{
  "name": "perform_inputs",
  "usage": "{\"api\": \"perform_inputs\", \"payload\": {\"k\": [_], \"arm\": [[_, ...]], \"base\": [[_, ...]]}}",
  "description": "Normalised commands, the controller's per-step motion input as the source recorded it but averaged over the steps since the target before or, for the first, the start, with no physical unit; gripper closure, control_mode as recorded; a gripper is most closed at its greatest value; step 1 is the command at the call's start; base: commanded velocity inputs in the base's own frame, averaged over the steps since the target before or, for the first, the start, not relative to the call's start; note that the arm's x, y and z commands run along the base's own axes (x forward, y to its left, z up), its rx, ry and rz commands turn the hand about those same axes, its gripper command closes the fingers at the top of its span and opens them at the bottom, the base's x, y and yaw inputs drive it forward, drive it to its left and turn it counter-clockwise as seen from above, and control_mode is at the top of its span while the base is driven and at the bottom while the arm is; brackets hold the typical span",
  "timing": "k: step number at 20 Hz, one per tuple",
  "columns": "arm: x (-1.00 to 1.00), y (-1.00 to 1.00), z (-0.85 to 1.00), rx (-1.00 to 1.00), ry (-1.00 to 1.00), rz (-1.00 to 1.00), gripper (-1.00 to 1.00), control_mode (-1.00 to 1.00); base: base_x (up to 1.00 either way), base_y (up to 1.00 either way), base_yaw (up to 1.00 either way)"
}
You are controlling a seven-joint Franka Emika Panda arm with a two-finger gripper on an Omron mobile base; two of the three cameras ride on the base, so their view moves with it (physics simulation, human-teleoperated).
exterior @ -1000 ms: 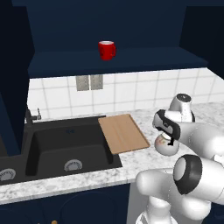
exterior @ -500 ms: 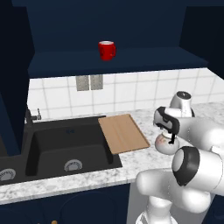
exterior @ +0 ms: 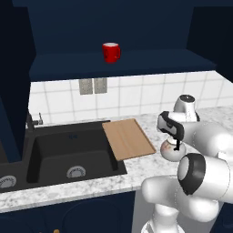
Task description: Pick the kettle from the counter and place it on the tray. Then pick the mug from the cabinet and place it on the tray. Then close the cabinet doors.
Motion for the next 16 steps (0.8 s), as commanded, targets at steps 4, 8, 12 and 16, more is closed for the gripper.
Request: {"api": "perform_inputs", "payload": {"k": [4,8,12,16], "arm": [[-0.09,0.24,-0.03,0.16,-0.06,-0.02,1.0,-1.0],[-0.53,0.28,0.42,0.1,-0.36,0.0,1.0,-1.0],[-0.45,0.31,0.51,0.02,-0.25,0.0,1.0,-1.0],[-0.18,0.65,0.32,-0.09,-0.28,0.0,1.0,-1.0]], "base": [[0.0,0.0,0.0],[0.0,0.0,0.0],[0.0,0.0,0.0],[0.0,0.0,0.0]]}}
